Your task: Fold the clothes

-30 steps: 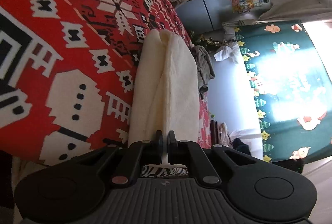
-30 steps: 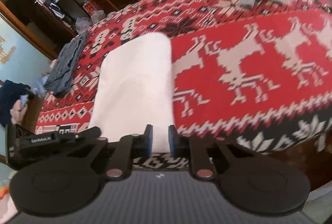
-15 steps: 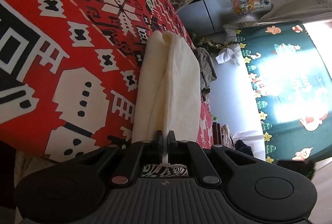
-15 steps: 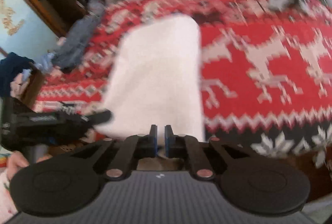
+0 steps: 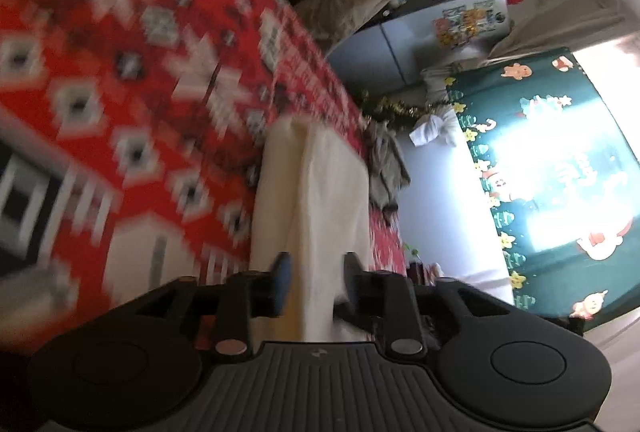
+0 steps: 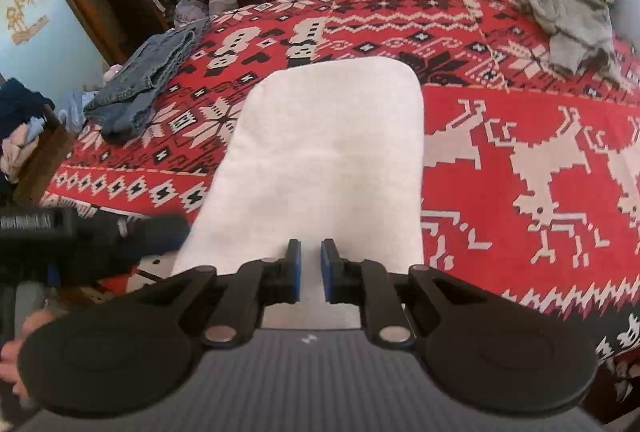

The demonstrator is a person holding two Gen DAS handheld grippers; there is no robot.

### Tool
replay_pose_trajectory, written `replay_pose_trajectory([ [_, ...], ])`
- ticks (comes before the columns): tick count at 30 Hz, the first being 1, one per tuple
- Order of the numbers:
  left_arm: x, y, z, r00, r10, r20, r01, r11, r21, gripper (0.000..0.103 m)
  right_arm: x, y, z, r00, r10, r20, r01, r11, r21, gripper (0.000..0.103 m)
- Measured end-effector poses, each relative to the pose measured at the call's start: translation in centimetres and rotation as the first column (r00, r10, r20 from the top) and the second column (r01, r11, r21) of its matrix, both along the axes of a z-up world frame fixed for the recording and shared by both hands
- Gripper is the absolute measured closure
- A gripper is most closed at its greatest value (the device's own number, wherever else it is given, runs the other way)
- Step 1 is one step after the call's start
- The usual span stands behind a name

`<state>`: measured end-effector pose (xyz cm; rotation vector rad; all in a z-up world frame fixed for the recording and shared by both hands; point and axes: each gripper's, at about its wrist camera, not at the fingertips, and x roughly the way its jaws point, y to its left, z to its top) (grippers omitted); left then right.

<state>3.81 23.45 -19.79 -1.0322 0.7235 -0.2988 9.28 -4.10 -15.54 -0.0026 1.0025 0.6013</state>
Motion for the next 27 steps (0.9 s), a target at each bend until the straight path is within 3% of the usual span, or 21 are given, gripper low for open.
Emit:
replay_pose_trajectory([
  [7,7.2,-0.4,0.0,1.000,-0.019,-0.001,0.019,0.996,0.090,0.070,0.2,0.3,0.0,1.000,0.010,-0.026,-0.009,1.000,0.017,0.089],
  [9,8.5,-0.5,-0.1,1.000,-0.016,0.001,0.016,0.996,0.086,0.072,0.3,0.3,-0.1,0.999,0.012,-0.037,-0.011,0.999,0.031,0.089],
  [10,9.0,-0.5,-0.2,1.000,-0.013,0.003,0.012,0.997,0.080,0.076,0.4,0.3,-0.1,0.999,0.011,-0.044,-0.010,0.999,0.039,0.089],
  [11,9.6,-0.5,-0.3,1.000,-0.009,0.004,0.009,0.997,0.073,0.093,0.4,0.3,-0.2,0.999,0.012,-0.050,-0.009,0.999,0.046,0.089],
  [12,10.0,-0.5,-0.4,1.000,-0.007,0.007,0.006,0.997,0.075,0.096,0.4,0.3,-0.2,0.999,0.012,-0.051,-0.010,0.999,0.046,0.089],
  [18,9.6,-0.4,-0.1,1.000,0.027,0.017,-0.029,0.985,0.171,0.096,0.8,0.1,-0.5,0.998,0.034,-0.050,-0.031,0.998,0.058,0.092],
  [22,9.6,-0.2,-0.8,0.999,0.036,0.006,-0.036,0.989,0.142,0.096,1.2,-0.4,-0.6,0.998,0.036,-0.057,-0.031,0.996,0.079,0.095],
  [24,9.6,-0.2,-0.9,0.999,0.035,0.004,-0.035,0.990,0.133,0.096,1.8,-0.6,0.3,0.998,0.028,-0.052,-0.023,0.996,0.090,0.090],
  [27,9.6,-0.1,-0.9,0.999,0.032,0.002,-0.032,0.991,0.127,0.096,3.6,0.1,2.1,0.999,0.020,0.038,-0.024,0.995,0.094,0.089],
])
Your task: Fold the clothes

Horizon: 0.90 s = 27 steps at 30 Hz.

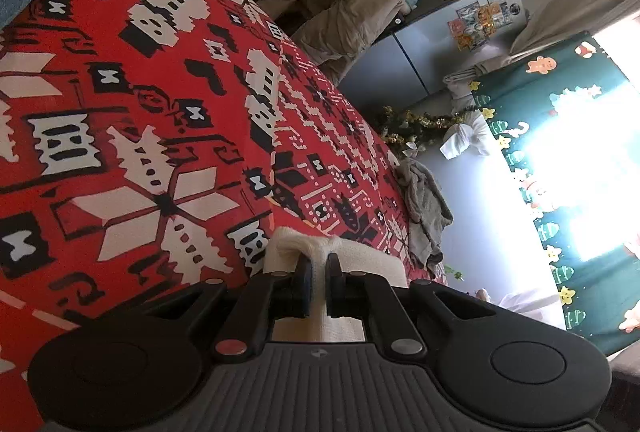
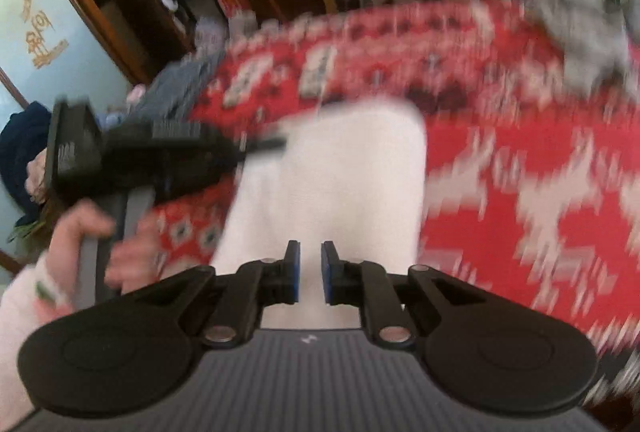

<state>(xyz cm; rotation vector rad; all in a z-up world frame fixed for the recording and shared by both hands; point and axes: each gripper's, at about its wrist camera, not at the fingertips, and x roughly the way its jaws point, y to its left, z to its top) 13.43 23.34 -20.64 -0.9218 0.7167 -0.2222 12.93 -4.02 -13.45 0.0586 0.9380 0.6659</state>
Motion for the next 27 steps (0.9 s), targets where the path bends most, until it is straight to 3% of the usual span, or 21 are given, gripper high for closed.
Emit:
replay_pose_trajectory([
  [4,0.0,0.0,0.0,1.000,-0.005,0.002,0.005,1.000,0.008,0.096,3.6,2.1,0.0,1.000,0.001,0.031,-0.001,1.000,-0.010,0.090],
  [8,0.0,0.1,0.0,1.000,-0.014,0.003,0.014,1.000,0.015,0.096,5.8,3.6,-1.7,0.993,0.040,0.108,-0.029,0.994,-0.103,0.097],
  [10,0.0,0.2,-0.2,1.000,-0.015,0.001,0.015,1.000,0.008,0.096,7.2,2.7,-2.2,0.996,0.016,0.089,-0.009,0.997,-0.075,0.103],
  [15,0.2,0.4,-0.4,1.000,-0.023,-0.005,0.023,1.000,-0.017,0.095,9.2,1.1,-2.6,0.998,-0.040,0.045,0.041,0.999,-0.016,0.103],
  [20,0.0,0.9,-0.3,0.999,-0.038,-0.025,0.037,0.998,-0.048,0.088,7.5,2.3,-1.4,1.000,-0.007,0.027,0.006,0.999,0.032,0.096],
  [27,-3.0,0.2,-0.2,0.996,-0.083,-0.044,0.078,0.992,-0.099,0.084,2.6,5.7,-2.0,0.994,0.077,0.083,-0.074,0.996,-0.044,0.094],
])
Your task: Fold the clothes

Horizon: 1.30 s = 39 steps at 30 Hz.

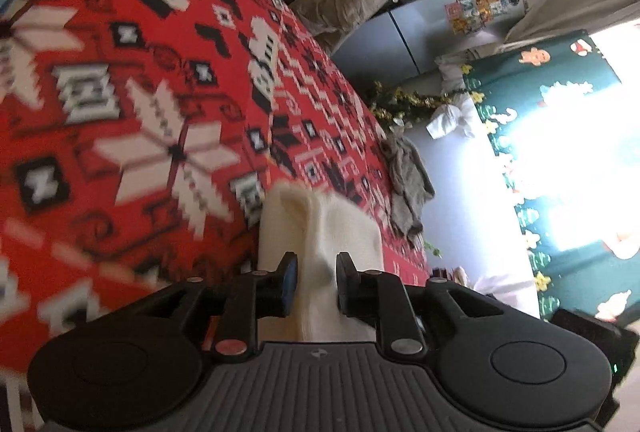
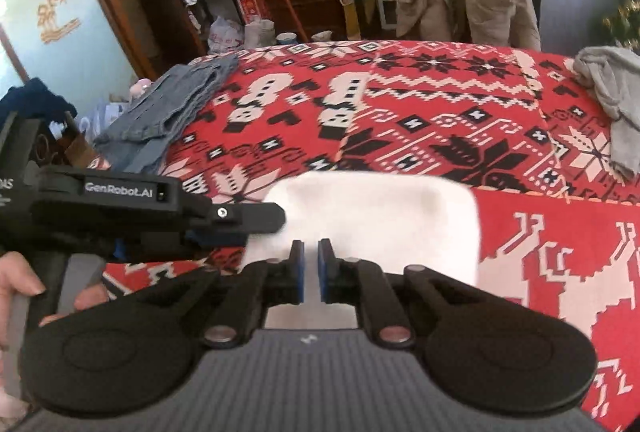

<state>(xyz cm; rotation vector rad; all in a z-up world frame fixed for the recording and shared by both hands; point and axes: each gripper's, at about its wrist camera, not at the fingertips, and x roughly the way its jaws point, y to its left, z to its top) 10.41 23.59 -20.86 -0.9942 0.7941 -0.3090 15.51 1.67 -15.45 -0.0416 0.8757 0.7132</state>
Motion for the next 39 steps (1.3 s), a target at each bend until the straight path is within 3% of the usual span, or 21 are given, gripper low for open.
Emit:
replay_pose_trajectory([
  [3,-1.5,-0.6,-0.1,1.000,-0.003,-0.008,0.003,1.000,0.007,0.086,-0.1,0.0,-0.3,0.999,-0.016,-0.039,0.017,0.999,0.030,0.094],
  [5,-2.3,-0.9,-0.2,1.000,0.004,-0.011,-0.004,1.000,0.019,0.097,-0.4,0.0,-0.2,0.999,-0.018,-0.047,0.020,0.999,0.034,0.094],
  [12,-2.9,-0.8,-0.2,0.999,0.032,-0.018,-0.032,0.999,0.038,0.097,-3.3,-0.3,-0.2,0.998,0.024,-0.059,-0.023,1.000,0.009,0.094],
  [17,-3.3,-0.6,-0.6,0.999,0.012,-0.040,-0.013,1.000,-0.022,0.095,-6.2,-0.8,-0.3,0.997,0.051,-0.061,-0.052,0.999,-0.012,0.094],
  [21,-4.6,-0.8,-0.6,1.000,0.008,-0.025,-0.009,0.999,-0.049,0.084,-6.1,-1.1,0.2,0.998,0.041,-0.055,-0.041,0.999,-0.005,0.094],
  [23,-5.3,-1.0,-0.7,1.000,0.009,-0.017,-0.010,0.998,-0.058,0.084,-5.8,-1.4,0.4,0.998,0.029,-0.052,-0.030,1.000,-0.002,0.094],
  [26,-5.9,-1.3,-0.5,1.000,0.017,-0.007,-0.017,1.000,-0.019,0.097,-5.3,-1.8,0.7,0.999,0.012,-0.048,-0.012,1.000,0.003,0.094],
  [33,-6.5,-1.0,0.0,0.999,0.038,-0.014,-0.037,0.998,0.046,0.098,-6.0,-1.3,-0.2,0.995,0.039,-0.090,-0.038,0.999,0.011,0.093],
  [39,-6.5,-1.2,-0.4,0.999,0.023,-0.047,-0.022,1.000,0.010,0.093,-7.8,-1.4,-0.2,0.993,0.080,-0.090,-0.080,0.997,0.002,0.094],
])
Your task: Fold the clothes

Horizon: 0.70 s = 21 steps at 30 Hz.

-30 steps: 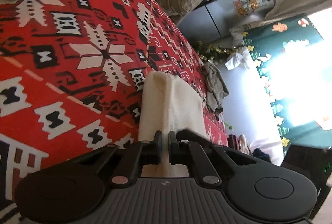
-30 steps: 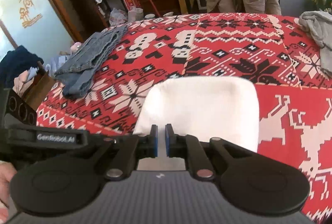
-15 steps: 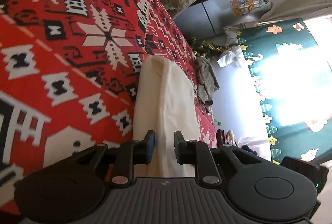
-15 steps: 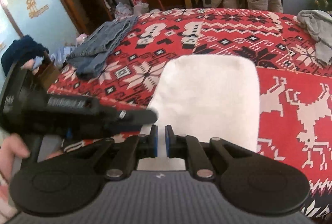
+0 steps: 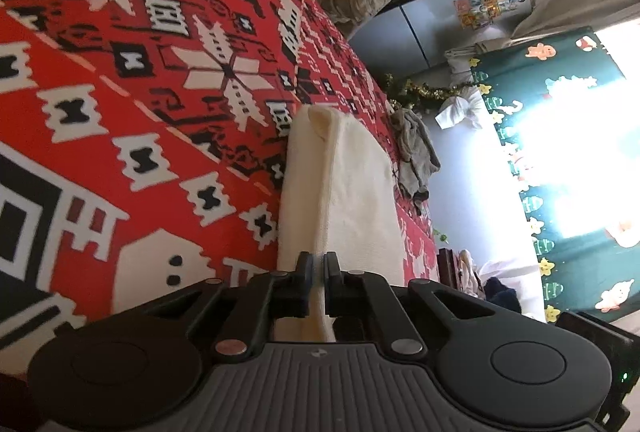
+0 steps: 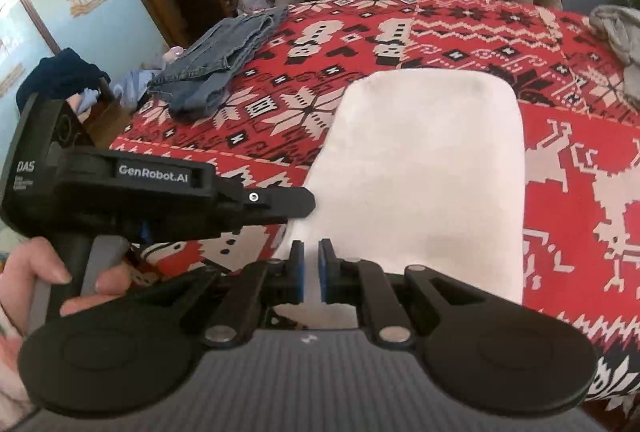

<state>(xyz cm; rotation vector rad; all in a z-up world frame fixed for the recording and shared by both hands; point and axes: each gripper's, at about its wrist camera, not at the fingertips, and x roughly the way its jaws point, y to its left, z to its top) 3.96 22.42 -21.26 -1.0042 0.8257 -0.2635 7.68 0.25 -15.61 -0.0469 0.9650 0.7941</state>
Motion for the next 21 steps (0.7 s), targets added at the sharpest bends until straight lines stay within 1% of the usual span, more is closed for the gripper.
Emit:
replay_pose_trajectory([
  [1,-0.1,-0.1,0.0,1.000,-0.003,-0.005,0.003,1.000,-0.004,0.093,0.2,-0.2,0.2,1.000,-0.008,-0.002,0.008,1.000,0.010,0.093],
  [3,-0.4,-0.4,-0.1,1.000,-0.007,-0.005,0.007,1.000,-0.019,0.089,0.8,-0.7,0.7,1.000,-0.030,0.008,0.030,0.999,0.030,0.093],
  [5,-0.9,-0.5,-0.2,1.000,-0.003,0.001,0.003,0.999,-0.032,0.089,1.2,-0.9,0.9,0.999,-0.045,0.019,0.044,0.999,0.028,0.093],
  [6,-1.1,-0.6,-0.2,1.000,-0.002,0.005,0.002,0.999,-0.037,0.093,1.3,-0.9,0.8,0.999,-0.047,0.018,0.047,0.999,0.023,0.093],
  [10,-1.7,-0.8,0.2,1.000,0.005,-0.002,-0.005,1.000,0.010,0.096,0.8,-0.7,0.1,1.000,-0.020,-0.005,0.020,1.000,0.007,0.093],
  [13,-2.0,-0.3,0.2,1.000,0.013,-0.014,-0.013,1.000,0.001,0.097,-0.1,-0.6,-0.1,1.000,0.011,-0.023,-0.011,1.000,0.008,0.093],
  [15,-2.1,-0.4,0.2,1.000,0.000,-0.022,0.000,1.000,-0.001,0.097,-0.5,-0.8,0.0,0.999,0.024,-0.028,-0.023,1.000,0.012,0.093],
  [16,-2.1,-0.5,0.2,0.999,-0.007,-0.031,0.008,1.000,0.002,0.096,-0.6,-1.0,0.2,0.999,0.026,-0.025,-0.026,1.000,0.013,0.093],
  [17,-2.1,-0.7,0.2,0.999,-0.014,-0.042,0.015,1.000,0.007,0.092,-0.5,-1.3,0.4,1.000,0.021,-0.021,-0.021,1.000,0.019,0.093],
  [20,-2.4,-1.1,0.3,0.999,-0.027,-0.032,0.028,0.999,0.017,0.091,-0.3,-1.9,1.0,1.000,0.006,0.000,-0.006,1.000,0.024,0.093],
  [21,-2.6,-1.2,0.4,0.999,-0.030,-0.026,0.030,0.999,0.023,0.091,-0.2,-2.0,0.8,1.000,0.004,-0.007,-0.004,1.000,0.018,0.093],
])
